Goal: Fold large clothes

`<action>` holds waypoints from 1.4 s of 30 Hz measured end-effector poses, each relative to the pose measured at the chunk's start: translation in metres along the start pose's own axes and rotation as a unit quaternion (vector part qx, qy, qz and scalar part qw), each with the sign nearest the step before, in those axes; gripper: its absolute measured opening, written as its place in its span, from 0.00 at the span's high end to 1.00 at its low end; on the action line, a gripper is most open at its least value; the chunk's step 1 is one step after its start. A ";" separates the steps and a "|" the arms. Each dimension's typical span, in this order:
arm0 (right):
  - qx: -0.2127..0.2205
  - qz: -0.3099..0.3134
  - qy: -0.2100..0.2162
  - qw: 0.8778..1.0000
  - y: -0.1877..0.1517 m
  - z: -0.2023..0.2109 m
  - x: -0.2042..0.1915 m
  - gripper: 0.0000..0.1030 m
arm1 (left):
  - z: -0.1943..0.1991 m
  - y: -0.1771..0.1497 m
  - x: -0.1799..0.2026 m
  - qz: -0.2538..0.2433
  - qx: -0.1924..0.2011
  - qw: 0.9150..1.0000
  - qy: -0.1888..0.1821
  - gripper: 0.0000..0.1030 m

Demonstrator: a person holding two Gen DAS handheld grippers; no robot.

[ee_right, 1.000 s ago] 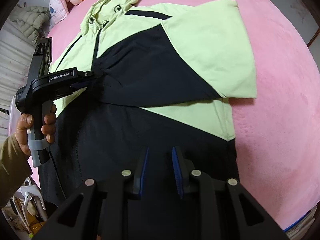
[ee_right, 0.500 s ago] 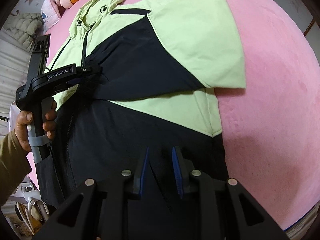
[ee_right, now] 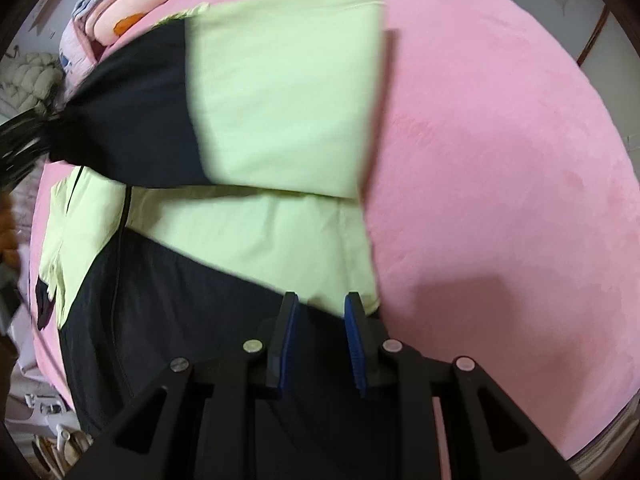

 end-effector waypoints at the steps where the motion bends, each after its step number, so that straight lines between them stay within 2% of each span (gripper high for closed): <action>1: 0.004 0.000 -0.002 1.000 0.003 -0.001 0.000 0.77 | 0.001 0.000 -0.009 0.010 0.003 1.000 0.016 0.80; 3: 0.009 0.001 -0.007 1.000 0.013 -0.009 0.000 0.77 | -0.003 -0.013 -0.039 0.028 -0.021 0.998 0.050 0.80; 5: 0.016 0.005 -0.011 1.000 0.020 -0.014 -0.002 0.77 | -0.013 -0.038 -0.065 0.048 -0.063 0.994 0.076 0.80; 10: 0.024 0.038 -0.024 0.999 0.036 -0.030 -0.007 0.77 | -0.021 -0.087 -0.082 0.058 -0.113 0.985 0.115 0.80; 13: 0.026 0.062 -0.033 0.997 0.046 -0.042 -0.014 0.77 | -0.017 -0.100 -0.074 0.071 -0.116 0.984 0.119 0.80; 16: 0.034 0.077 -0.039 0.996 0.057 -0.051 -0.023 0.77 | -0.017 -0.087 -0.070 0.078 -0.097 0.986 0.114 0.80; 18: 0.040 0.079 -0.041 0.995 0.062 -0.055 -0.023 0.77 | -0.019 -0.082 -0.074 0.063 -0.090 0.987 0.119 0.79; 20: 0.029 0.068 -0.062 0.995 0.063 -0.062 -0.016 0.77 | -0.031 -0.089 -0.080 0.039 -0.104 0.985 0.130 0.76; 22: 0.013 0.046 -0.075 0.996 0.059 -0.064 -0.007 0.77 | -0.038 -0.098 -0.088 0.018 -0.127 0.981 0.146 0.70; 24: 0.011 0.027 -0.070 0.997 0.057 -0.058 -0.002 0.76 | -0.037 -0.094 -0.089 0.023 -0.138 0.980 0.140 0.66; 26: 0.021 0.022 -0.070 0.997 0.057 -0.044 -0.002 0.76 | -0.024 -0.085 -0.090 0.029 -0.126 0.981 0.143 0.48; 27: 0.029 0.023 -0.069 0.997 0.057 -0.037 -0.003 0.76 | -0.013 -0.076 -0.089 0.029 -0.106 0.981 0.158 0.33; 28: 0.041 0.025 -0.063 0.997 0.057 -0.026 -0.006 0.75 | -0.006 -0.072 -0.089 0.028 -0.093 0.981 0.167 0.29; 30: 0.055 0.035 -0.048 0.997 0.059 -0.016 -0.017 0.74 | 0.013 -0.059 -0.080 0.023 -0.046 0.983 0.177 0.29; 32: 0.063 0.055 -0.023 0.996 0.059 -0.013 -0.038 0.74 | 0.021 -0.052 -0.059 0.017 -0.018 0.990 0.142 0.29; 35: 0.061 0.091 0.021 0.994 0.064 -0.029 -0.080 0.74 | 0.003 -0.055 -0.028 -0.019 -0.030 0.994 0.107 0.31; 37: 0.058 0.113 0.042 0.991 0.069 -0.048 -0.109 0.74 | -0.014 -0.063 -0.014 -0.042 -0.042 0.993 0.104 0.43; 38: 0.057 0.123 0.055 0.989 0.072 -0.059 -0.121 0.74 | -0.027 -0.069 -0.009 -0.046 -0.053 0.992 0.102 0.44; 40: 0.051 0.138 0.056 0.988 0.075 -0.075 -0.131 0.74 | -0.048 -0.077 -0.012 -0.040 -0.067 0.991 0.107 0.46; 42: 0.048 0.145 0.044 0.987 0.079 -0.088 -0.128 0.74 | -0.068 -0.081 -0.023 -0.036 -0.077 0.988 0.129 0.48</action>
Point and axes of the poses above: each gripper's, at about its wrist camera, not at the fingertips, and z roughly against the way its jaws point, x to its right, y to its top, the point moved 2 cm from there along -z, roughly the way its jaws point, and after that the axes turned 12 degrees about x, right-handed, at the moved point
